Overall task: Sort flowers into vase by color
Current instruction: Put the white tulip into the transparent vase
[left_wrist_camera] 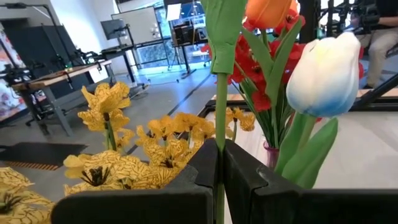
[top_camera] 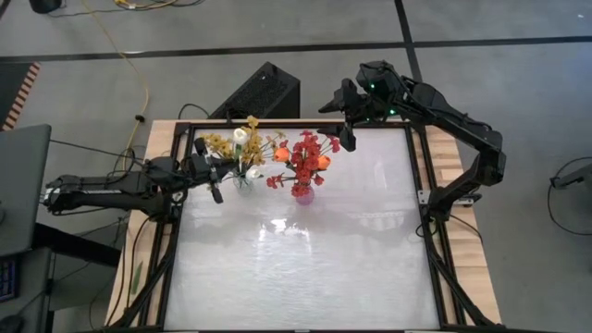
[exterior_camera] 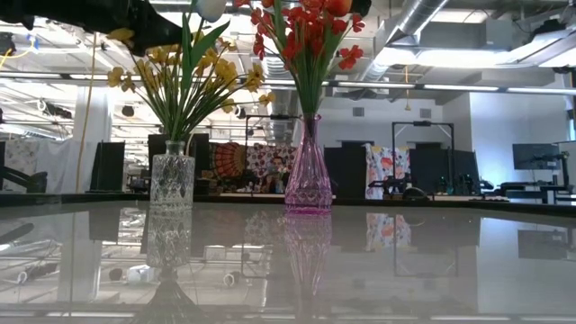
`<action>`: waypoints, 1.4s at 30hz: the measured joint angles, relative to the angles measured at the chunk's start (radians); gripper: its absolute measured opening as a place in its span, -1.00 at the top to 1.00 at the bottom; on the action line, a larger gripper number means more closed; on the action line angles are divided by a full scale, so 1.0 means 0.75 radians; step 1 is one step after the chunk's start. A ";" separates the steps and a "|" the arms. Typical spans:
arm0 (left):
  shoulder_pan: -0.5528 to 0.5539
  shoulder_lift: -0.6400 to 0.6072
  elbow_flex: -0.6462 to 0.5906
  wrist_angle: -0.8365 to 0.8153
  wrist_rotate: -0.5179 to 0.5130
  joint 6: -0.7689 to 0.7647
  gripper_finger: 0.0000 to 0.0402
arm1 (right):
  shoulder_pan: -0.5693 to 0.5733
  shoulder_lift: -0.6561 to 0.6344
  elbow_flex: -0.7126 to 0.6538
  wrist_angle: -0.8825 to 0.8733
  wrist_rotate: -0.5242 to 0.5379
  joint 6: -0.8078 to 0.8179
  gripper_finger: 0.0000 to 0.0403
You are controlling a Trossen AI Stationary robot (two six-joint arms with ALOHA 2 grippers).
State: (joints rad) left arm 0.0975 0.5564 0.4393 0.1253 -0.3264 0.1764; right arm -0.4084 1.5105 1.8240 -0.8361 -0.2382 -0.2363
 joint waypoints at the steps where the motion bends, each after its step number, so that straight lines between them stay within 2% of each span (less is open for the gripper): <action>1: 0.000 0.000 0.000 0.005 0.000 0.000 1.00 | 0.000 0.000 0.000 0.002 0.000 0.000 -0.54; 8: 0.000 0.007 0.000 0.022 0.009 -0.001 1.00 | 0.000 0.000 0.000 0.011 0.000 0.000 -0.54; 17: 0.001 0.106 0.000 0.041 0.003 0.033 1.00 | 0.000 0.000 0.000 0.021 0.000 0.001 -0.54; 22: 0.001 0.095 0.000 0.044 -0.031 0.060 1.00 | 0.003 0.000 0.000 0.020 0.000 0.004 -0.54; 27: 0.001 0.076 0.001 0.103 -0.029 0.066 1.00 | 0.003 0.000 0.000 0.019 0.000 0.010 -0.54; 42: 0.001 0.088 -0.001 0.100 -0.026 0.040 1.00 | 0.003 0.000 0.000 0.019 0.000 0.011 -0.54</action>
State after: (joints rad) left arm 0.0978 0.6224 0.4384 0.2004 -0.3462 0.2061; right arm -0.4061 1.5107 1.8240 -0.8221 -0.2382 -0.2283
